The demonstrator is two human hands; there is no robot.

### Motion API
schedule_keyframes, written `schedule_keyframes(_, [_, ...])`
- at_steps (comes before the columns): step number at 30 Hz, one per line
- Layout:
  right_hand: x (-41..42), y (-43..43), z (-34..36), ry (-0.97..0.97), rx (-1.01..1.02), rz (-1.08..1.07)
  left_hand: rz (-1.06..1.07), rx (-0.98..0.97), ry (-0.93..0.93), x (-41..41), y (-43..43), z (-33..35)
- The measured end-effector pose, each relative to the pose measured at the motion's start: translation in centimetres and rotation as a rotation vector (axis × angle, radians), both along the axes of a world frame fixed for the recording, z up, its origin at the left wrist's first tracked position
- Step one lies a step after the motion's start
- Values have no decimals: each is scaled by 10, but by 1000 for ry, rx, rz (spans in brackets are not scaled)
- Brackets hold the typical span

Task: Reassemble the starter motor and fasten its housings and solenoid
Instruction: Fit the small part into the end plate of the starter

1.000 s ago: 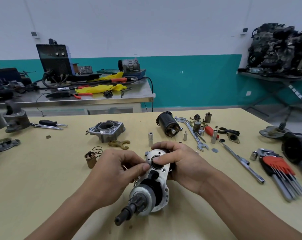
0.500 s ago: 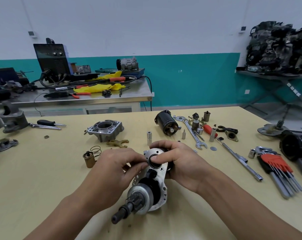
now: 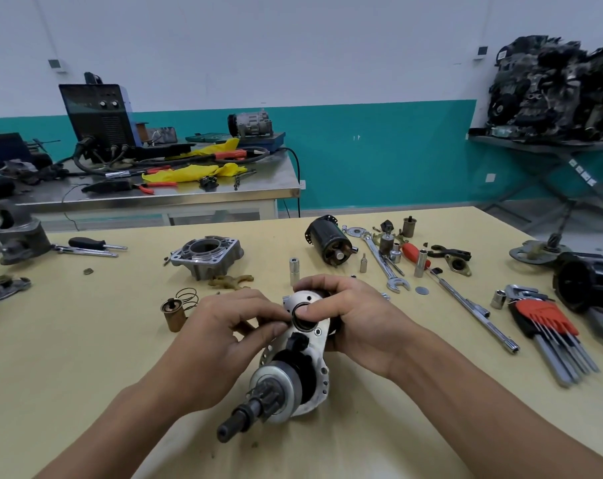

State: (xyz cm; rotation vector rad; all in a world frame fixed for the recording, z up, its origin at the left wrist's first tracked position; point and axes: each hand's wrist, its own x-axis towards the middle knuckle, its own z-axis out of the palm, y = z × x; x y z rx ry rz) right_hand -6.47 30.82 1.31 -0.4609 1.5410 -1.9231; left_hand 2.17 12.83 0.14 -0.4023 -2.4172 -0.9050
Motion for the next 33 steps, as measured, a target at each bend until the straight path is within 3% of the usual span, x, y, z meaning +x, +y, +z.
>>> schedule_keyframes(8, [-1,-1,-2,-4,-7,1,17,55,-35,-1,2,-3])
schedule_keyframes(13, [-1,-1,-3,-2,-5,-1,78,91,46,0,7,-6])
schedule_keyframes(24, [-1,0,-3,0,-11,8,35,-144,169,5,6,-4])
schedule_keyframes(33, [0,1,-2,1,-6,13,13,-131,242,3,4,-7])
